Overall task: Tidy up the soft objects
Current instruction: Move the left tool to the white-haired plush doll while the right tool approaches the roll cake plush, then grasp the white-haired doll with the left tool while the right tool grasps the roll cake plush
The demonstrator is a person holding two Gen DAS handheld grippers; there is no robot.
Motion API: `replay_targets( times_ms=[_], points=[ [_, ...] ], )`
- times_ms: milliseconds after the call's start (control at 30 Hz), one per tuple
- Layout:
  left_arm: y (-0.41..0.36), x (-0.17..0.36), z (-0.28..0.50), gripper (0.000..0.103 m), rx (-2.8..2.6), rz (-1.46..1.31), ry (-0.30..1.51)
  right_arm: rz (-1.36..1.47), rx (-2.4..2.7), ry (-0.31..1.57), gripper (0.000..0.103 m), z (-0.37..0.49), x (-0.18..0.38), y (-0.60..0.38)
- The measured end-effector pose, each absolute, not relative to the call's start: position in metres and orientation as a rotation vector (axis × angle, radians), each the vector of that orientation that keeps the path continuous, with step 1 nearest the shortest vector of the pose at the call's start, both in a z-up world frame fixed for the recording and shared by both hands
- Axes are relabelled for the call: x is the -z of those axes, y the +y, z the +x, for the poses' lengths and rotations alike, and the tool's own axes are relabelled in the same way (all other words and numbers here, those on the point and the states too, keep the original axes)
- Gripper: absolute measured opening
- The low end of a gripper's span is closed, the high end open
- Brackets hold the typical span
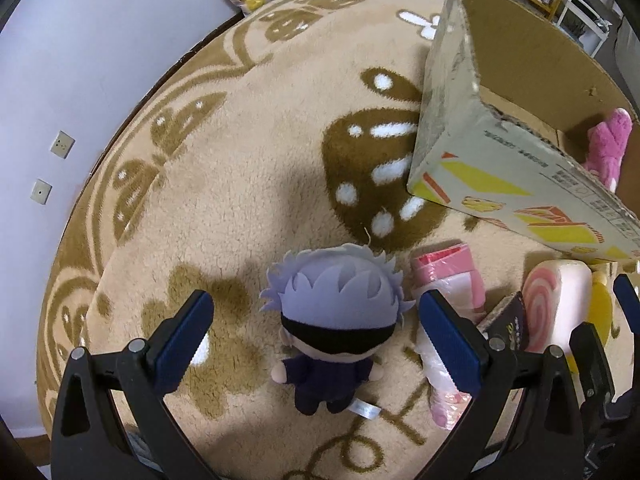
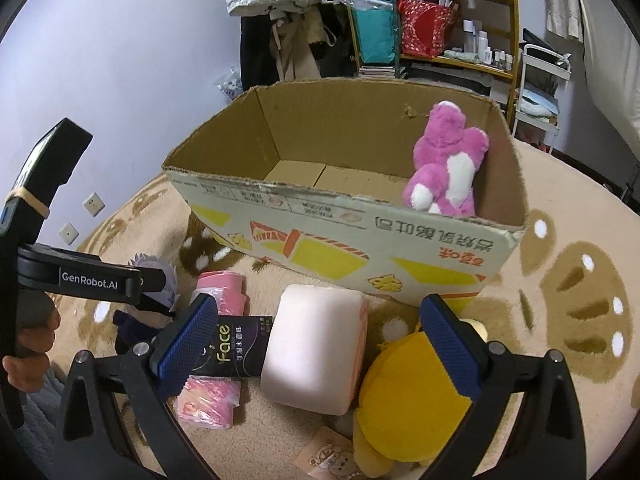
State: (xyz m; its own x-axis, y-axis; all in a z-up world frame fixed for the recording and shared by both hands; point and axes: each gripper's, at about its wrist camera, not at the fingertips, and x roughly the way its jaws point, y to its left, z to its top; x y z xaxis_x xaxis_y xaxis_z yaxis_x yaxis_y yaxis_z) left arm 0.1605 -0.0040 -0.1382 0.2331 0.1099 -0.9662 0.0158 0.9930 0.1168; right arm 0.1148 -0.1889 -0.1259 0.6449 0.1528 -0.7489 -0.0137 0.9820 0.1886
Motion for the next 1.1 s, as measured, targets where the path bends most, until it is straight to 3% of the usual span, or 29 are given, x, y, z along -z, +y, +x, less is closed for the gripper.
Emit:
replay_targets(
  times_ms=[200, 367, 567, 667, 867, 1100],
  points=[
    [0.001, 0.145, 0.165, 0.101, -0.067, 0.08, 1.36, 0.169, -0.111, 0.92, 0.091, 0.122, 0.139, -0.186],
    [-0.001, 0.153, 0.166, 0.101, -0.051, 0.085, 1.385, 0.196, -0.105, 0.95, 0.09, 0.124, 0.147, -0.189],
    [-0.004, 0.163, 0.168, 0.101, -0.031, 0.087, 1.41, 0.203, -0.103, 0.978, 0.069, 0.126, 0.151, -0.192],
    [-0.004, 0.168, 0.169, 0.089, -0.02, 0.081, 1.428, 0.206, -0.12, 0.987, 0.058, 0.127, 0.154, -0.19],
    [-0.001, 0.179, 0.171, 0.068, 0.018, 0.046, 1.458, 0.179, -0.132, 0.988, 0.047, 0.127, 0.154, -0.183],
    [-0.01, 0.172, 0.166, 0.063, 0.041, 0.087, 1.409, 0.184, -0.131, 0.971, 0.036, 0.123, 0.149, -0.186]
  ],
)
